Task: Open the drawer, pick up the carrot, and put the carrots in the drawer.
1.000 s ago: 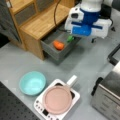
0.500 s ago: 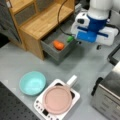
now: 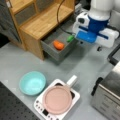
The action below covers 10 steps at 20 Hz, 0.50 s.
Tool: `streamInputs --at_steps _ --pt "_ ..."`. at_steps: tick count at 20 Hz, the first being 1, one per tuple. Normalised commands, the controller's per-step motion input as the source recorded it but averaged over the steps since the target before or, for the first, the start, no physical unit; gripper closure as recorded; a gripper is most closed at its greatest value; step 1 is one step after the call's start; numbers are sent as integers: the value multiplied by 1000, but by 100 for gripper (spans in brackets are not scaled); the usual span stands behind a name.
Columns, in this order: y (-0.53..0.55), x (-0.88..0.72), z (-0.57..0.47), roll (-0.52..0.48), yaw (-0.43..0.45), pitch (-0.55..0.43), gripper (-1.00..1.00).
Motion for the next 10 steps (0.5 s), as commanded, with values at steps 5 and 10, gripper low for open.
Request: streamInputs --at_steps 5,10 --pt "78 259 76 122 -218 163 -100" --pt "15 218 74 90 -177 228 -100"
